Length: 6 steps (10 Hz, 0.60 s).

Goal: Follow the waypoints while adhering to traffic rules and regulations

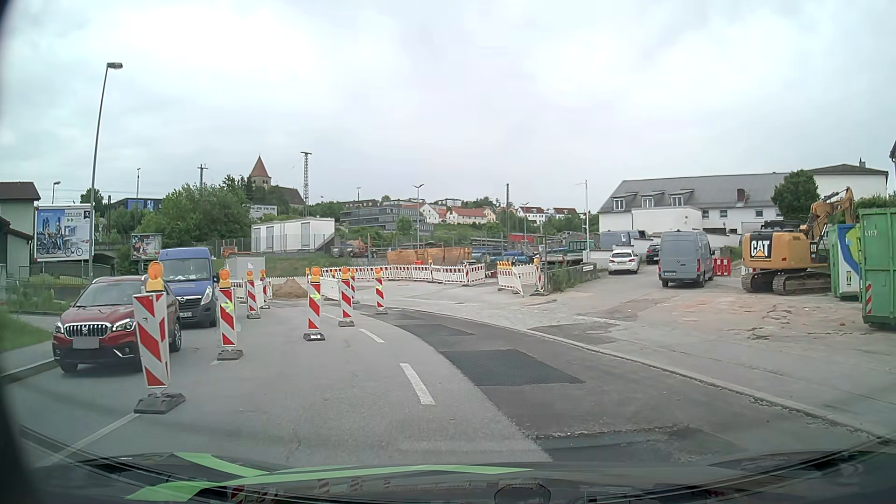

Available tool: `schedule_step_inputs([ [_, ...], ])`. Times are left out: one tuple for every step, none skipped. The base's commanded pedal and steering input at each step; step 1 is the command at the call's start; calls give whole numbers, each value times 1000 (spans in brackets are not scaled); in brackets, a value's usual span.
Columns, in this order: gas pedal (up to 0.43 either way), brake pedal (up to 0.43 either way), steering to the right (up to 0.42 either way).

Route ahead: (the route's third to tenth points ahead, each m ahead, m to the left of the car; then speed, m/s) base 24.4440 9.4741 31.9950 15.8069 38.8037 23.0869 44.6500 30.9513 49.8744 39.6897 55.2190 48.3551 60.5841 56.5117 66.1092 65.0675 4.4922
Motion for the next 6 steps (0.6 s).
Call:
schedule_step_inputs([
  [0,0,0],
  [0,0,-3],
  [0,0,-6],
  [0,0,-6],
  [0,0,-5],
  [0,0,-1],
])
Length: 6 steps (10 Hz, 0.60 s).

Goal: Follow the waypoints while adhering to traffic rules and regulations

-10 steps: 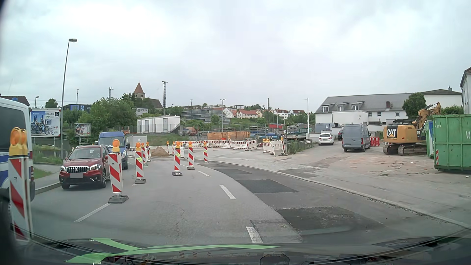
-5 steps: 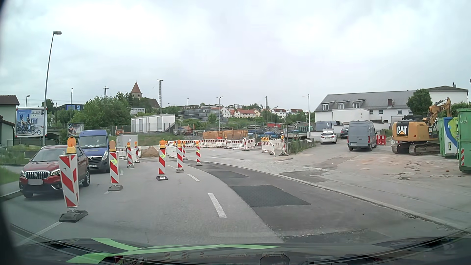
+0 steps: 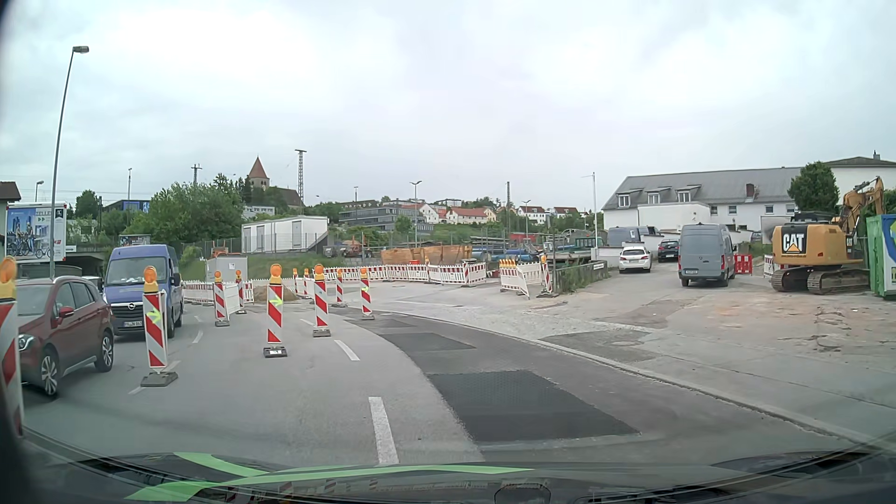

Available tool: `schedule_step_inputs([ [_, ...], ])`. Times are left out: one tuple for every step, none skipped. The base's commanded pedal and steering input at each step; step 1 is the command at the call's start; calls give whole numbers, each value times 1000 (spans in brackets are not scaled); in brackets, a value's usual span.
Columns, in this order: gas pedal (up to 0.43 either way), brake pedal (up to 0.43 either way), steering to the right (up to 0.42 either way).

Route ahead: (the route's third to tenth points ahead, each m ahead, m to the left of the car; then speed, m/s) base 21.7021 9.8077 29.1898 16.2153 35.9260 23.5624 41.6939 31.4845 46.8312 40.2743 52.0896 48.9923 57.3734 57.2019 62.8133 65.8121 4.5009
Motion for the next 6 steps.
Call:
schedule_step_inputs([
  [0,0,5],
  [0,0,13],
  [0,0,18],
  [0,0,22],
  [0,0,31],
  [0,0,39],
])
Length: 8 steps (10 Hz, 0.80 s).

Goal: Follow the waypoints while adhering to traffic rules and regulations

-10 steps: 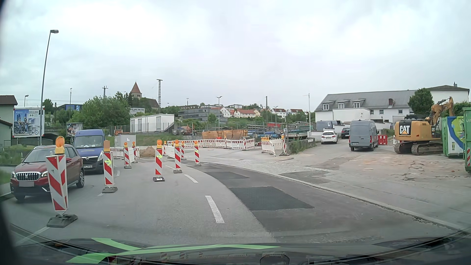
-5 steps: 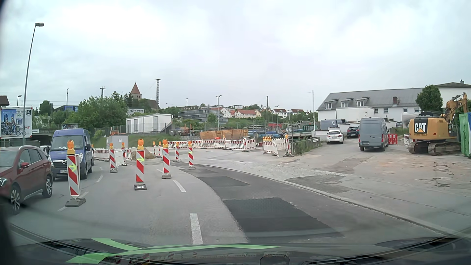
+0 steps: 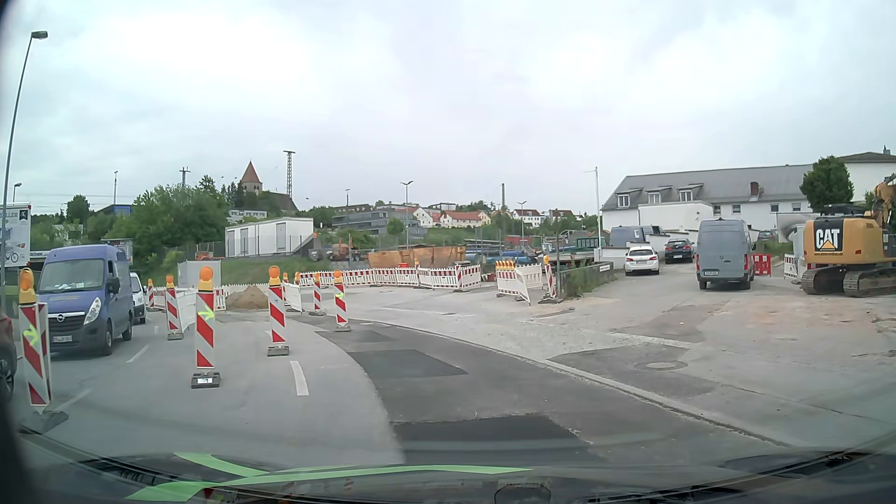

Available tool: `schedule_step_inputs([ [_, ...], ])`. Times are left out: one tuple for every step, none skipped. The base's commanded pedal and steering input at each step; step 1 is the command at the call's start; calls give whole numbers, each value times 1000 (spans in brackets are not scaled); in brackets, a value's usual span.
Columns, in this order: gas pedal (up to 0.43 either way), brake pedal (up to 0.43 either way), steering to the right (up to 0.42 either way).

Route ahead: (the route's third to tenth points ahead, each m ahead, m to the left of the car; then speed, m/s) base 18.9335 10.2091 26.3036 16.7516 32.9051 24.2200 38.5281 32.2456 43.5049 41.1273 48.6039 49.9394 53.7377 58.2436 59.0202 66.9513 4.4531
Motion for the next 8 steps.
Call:
schedule_step_inputs([
  [0,0,43],
  [0,0,42],
  [0,0,36],
  [0,0,24],
  [0,0,19],
  [0,0,19],
  [0,0,15],
  [0,0,8],
])
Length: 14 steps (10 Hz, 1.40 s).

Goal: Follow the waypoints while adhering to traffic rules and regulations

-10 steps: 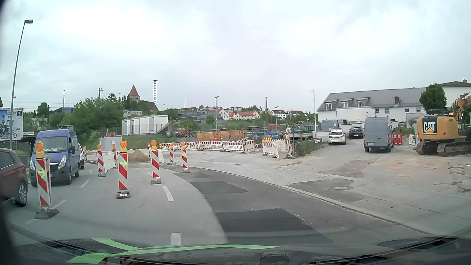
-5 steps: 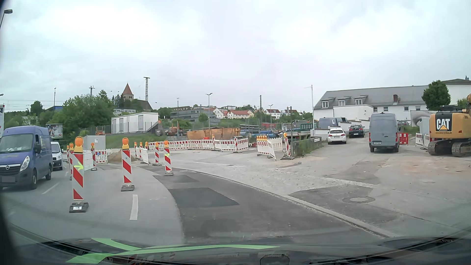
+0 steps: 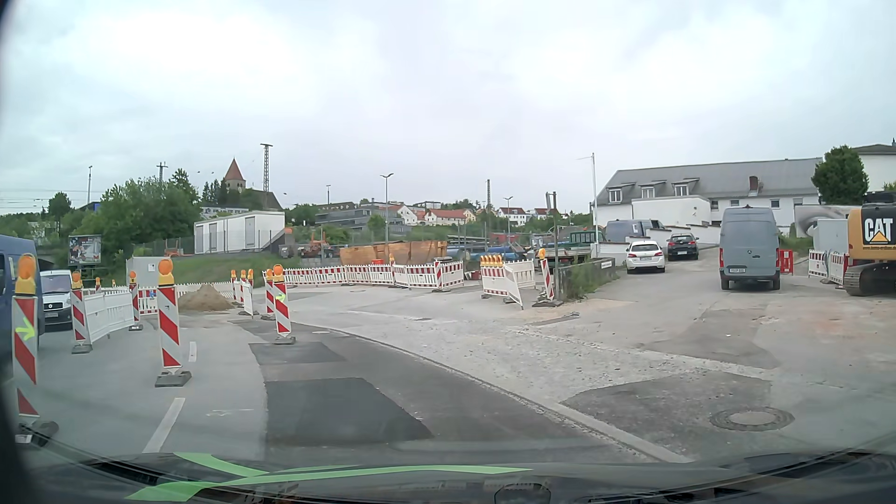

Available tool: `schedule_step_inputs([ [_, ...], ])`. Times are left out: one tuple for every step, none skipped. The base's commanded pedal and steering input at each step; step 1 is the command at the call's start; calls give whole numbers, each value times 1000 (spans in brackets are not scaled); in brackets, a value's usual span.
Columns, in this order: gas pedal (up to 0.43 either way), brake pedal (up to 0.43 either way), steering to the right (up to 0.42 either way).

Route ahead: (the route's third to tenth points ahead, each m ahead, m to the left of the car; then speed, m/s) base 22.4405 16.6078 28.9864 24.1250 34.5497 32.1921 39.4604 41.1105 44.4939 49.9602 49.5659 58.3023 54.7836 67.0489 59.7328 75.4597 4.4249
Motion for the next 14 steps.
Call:
schedule_step_inputs([
  [0,0,-1],
  [0,0,-11],
  [0,0,-24],
  [0,0,-37],
  [0,0,-47],
  [0,0,-52],
  [0,0,-51],
  [0,0,-49],
  [0,0,-49],
  [0,0,-53],
  [0,0,-56],
  [0,0,-54],
  [0,0,-55],
  [0,0,-66],
])
